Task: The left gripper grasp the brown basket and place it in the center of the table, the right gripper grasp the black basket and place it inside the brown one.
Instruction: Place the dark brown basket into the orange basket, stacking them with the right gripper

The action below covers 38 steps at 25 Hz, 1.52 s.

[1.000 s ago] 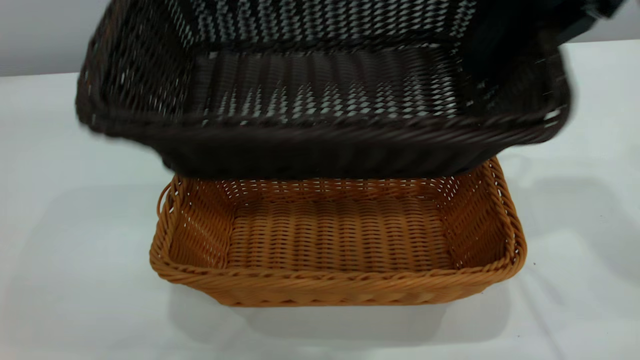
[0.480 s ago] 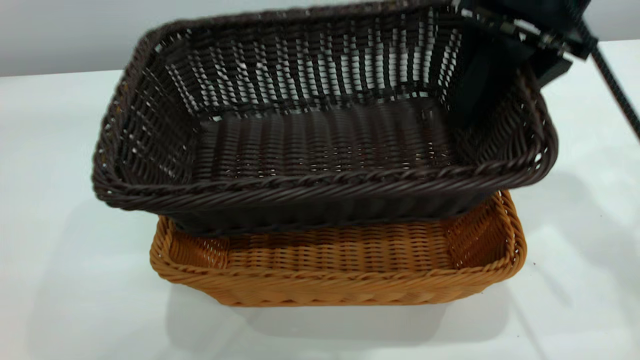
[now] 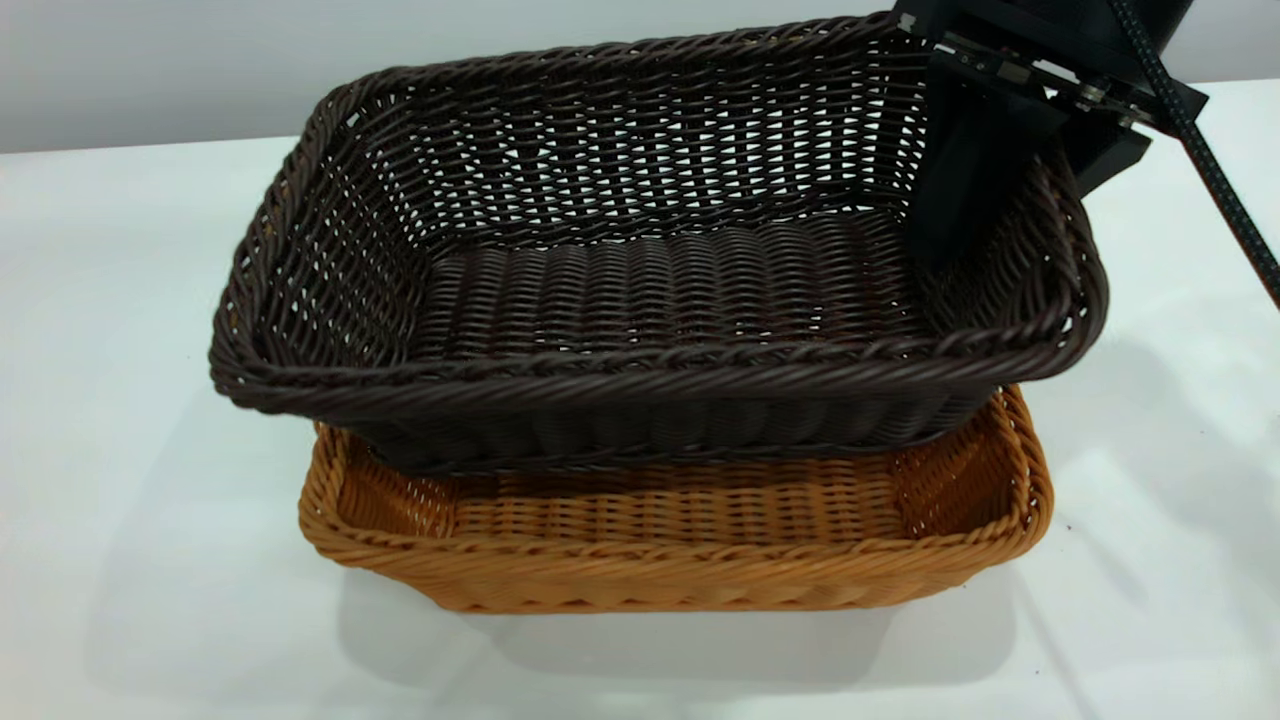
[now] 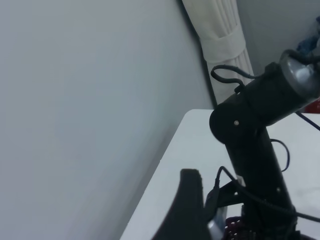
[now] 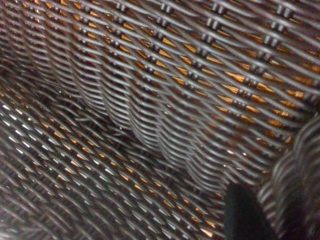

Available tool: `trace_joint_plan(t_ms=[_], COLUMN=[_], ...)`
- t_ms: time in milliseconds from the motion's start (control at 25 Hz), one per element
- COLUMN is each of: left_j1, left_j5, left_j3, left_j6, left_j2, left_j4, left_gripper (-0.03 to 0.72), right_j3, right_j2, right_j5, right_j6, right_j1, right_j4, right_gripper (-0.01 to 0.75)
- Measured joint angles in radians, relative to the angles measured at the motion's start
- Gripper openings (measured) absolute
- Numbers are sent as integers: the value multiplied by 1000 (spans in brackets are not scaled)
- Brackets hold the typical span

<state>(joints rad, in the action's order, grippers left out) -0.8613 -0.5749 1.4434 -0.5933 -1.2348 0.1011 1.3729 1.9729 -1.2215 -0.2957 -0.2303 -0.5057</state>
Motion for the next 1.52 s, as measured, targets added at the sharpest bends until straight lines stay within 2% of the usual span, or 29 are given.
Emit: trace_joint_plan(t_ms=[520,1120,1520], left_j1=[0,0,0], left_j5=[-10,-9,-10], left_j3=[0,0,0], left_j6=[-1,-1,-6], left_j2=[0,0,0], left_j4=[-7,-8,-8], left_gripper=[585,585,585], right_j3=[-11,-51,-51], right_j2=[-1,24,37], right_j5=[2,3,3], right_j6=[46,-8,-39], right_j1=[-5,-21,-60], right_j4=[-9,25,26], right_gripper=[248,247,247])
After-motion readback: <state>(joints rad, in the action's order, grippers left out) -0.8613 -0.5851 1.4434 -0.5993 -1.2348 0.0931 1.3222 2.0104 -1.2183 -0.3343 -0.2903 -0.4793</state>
